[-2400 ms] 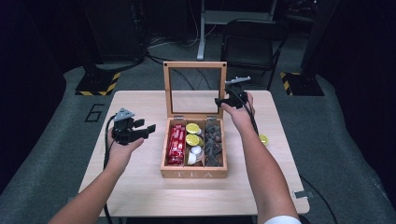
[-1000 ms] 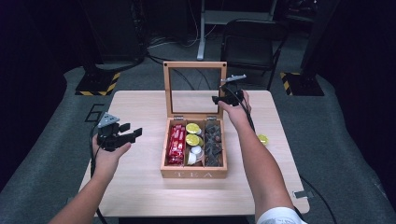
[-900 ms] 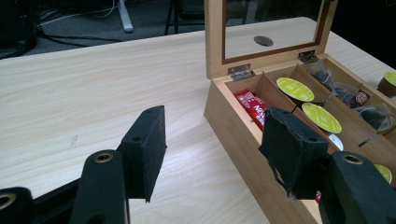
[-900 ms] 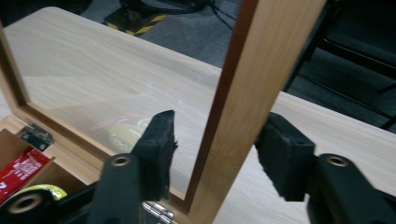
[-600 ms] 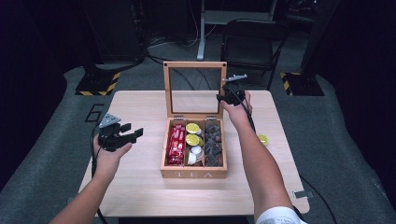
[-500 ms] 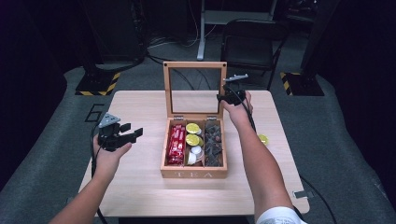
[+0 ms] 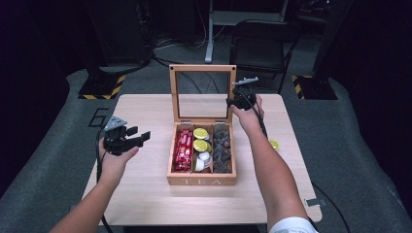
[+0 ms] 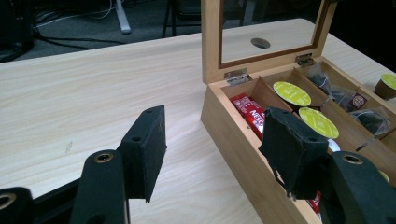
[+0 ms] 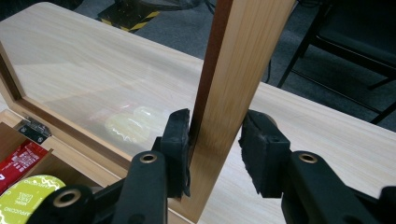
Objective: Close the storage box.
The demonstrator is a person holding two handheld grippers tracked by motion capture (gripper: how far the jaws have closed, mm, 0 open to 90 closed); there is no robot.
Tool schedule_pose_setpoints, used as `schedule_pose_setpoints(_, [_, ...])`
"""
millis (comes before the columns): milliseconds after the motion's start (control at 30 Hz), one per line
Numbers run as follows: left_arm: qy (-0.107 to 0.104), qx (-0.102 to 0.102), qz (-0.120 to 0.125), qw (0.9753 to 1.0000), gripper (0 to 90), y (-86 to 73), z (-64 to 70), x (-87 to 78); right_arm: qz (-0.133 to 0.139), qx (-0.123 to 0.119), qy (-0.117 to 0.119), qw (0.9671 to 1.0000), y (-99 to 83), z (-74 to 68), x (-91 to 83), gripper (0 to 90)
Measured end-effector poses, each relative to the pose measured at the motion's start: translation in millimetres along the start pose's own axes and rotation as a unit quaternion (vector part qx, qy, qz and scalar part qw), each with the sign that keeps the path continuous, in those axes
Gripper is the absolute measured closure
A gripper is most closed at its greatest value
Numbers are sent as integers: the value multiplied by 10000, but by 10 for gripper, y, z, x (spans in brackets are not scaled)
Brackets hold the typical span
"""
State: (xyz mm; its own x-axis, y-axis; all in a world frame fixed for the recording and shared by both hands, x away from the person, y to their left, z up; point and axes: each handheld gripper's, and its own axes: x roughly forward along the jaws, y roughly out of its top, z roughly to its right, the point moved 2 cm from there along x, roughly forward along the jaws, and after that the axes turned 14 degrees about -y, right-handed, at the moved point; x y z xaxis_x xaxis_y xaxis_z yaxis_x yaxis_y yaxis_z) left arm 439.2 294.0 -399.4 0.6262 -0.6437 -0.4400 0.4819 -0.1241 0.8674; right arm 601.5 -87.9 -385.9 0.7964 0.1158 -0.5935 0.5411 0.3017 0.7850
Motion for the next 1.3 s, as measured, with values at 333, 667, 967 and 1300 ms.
schedule_pose_setpoints(333, [-76, 39, -18, 10000, 403, 62, 19, 94, 149, -13, -74, 9999, -51, -26, -84, 634])
schedule_pose_setpoints(667, [-166, 115, -19, 9998, 403, 150, 69, 208, 389, 37, -114, 9992, -141, -54, -178, 642])
schedule_pose_setpoints(967, [-222, 261, -43, 9994, 403, 268, 126, 288, 485, 7, -74, 9988, -215, -63, -292, 647])
schedule_pose_setpoints(1300, [-327, 433, 47, 9985, 404, 516, 235, 382, 573, 23, 17, 9984, -314, -86, -423, 646])
